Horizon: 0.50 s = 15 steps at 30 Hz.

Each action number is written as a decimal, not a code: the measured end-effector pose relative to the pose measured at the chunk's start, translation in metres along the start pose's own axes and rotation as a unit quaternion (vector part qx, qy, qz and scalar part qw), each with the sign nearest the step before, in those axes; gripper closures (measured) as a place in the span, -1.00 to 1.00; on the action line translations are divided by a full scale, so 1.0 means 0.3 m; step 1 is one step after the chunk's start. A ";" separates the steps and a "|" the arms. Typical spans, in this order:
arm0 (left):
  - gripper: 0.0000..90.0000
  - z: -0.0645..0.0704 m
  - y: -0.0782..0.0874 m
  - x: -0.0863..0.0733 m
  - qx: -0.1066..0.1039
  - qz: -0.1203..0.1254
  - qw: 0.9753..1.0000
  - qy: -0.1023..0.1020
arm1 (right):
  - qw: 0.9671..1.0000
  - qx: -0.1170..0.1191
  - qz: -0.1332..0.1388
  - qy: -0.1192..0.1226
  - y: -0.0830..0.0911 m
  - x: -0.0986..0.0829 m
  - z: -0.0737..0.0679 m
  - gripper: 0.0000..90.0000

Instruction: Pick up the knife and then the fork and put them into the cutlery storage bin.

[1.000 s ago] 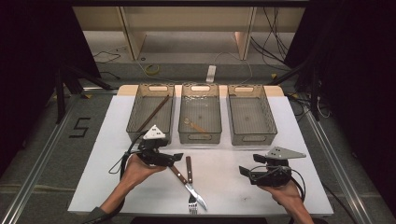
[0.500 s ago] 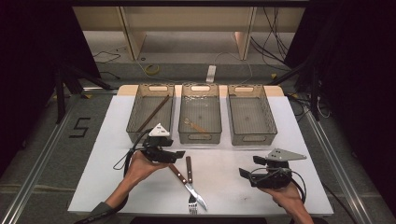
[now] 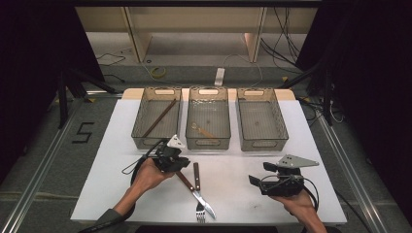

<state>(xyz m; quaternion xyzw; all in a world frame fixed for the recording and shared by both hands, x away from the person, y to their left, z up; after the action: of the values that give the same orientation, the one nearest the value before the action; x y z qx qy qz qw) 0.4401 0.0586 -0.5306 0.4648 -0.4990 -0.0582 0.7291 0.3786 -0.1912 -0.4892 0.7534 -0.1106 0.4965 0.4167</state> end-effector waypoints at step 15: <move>0.97 -0.011 -0.037 -0.076 0.006 -0.072 0.997 -0.014 | 1.000 0.003 -0.006 0.006 -0.006 -0.005 -0.012 -0.46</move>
<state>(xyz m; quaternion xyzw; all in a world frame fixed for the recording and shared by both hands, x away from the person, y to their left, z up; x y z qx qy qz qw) 0.4355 0.0669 -0.5542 0.5032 -0.4747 -0.1136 0.7132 0.3766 -0.1876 -0.4908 0.7523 -0.1019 0.4987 0.4183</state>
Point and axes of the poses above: each handheld gripper's, and its own axes: y roughly backward along the jaws, x roughly out of its top, z roughly to its right, the point moved 10 cm from there along -y, roughly forward along the jaws, and after that the axes turned 3 degrees about z, right-handed, at the moved point
